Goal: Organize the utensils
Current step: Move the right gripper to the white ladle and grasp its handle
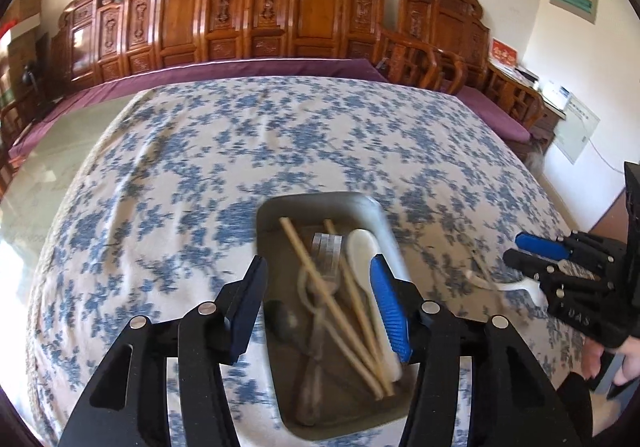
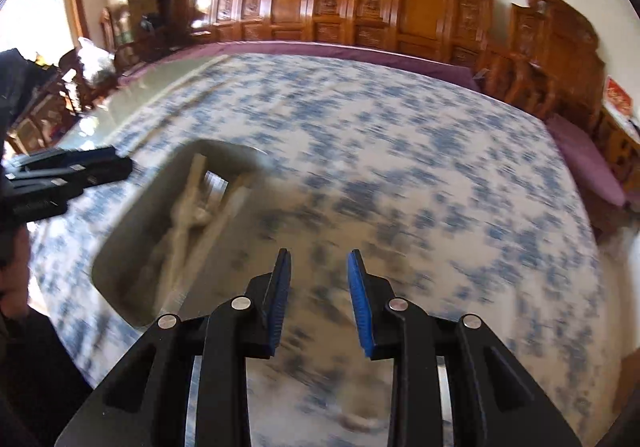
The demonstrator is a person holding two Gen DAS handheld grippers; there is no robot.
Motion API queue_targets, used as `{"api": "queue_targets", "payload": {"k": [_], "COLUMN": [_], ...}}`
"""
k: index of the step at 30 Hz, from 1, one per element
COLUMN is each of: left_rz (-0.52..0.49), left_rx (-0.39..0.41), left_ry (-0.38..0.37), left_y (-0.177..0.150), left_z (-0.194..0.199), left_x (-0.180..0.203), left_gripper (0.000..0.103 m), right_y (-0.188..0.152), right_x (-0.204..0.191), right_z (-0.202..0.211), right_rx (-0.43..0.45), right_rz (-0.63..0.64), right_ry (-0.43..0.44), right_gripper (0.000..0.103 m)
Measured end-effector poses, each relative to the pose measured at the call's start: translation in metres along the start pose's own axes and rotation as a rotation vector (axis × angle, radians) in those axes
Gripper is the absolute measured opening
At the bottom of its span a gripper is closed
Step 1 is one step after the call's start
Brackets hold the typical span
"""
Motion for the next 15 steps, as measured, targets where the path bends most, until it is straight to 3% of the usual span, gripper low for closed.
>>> {"api": "queue_targets", "payload": {"k": [7,15], "left_rz": [-0.044,-0.088], "left_rx": [-0.014,-0.024], "left_ry": [-0.038,-0.052], "left_y": [-0.004,-0.011], "left_z": [-0.008,-0.013], "left_x": [0.035,0.063], "left_gripper": [0.051,0.051], "right_y": [-0.027,-0.045], "right_x": [0.050,0.063], "right_z": [-0.010,-0.035], "right_rx": [-0.075,-0.210], "right_rz": [0.018,0.068], "right_ry": [-0.074,-0.018], "right_gripper": [0.032,0.032]}}
Point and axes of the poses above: each gripper's, at about its wrist camera, not at the fingertips, and z roughly against the way its jaws point, x to its right, y to its top, the point moved 2 cm from there along -z, roughly the way its jaws point, and after that the axes turned 3 degrees about -z, right-handed, at the moved point
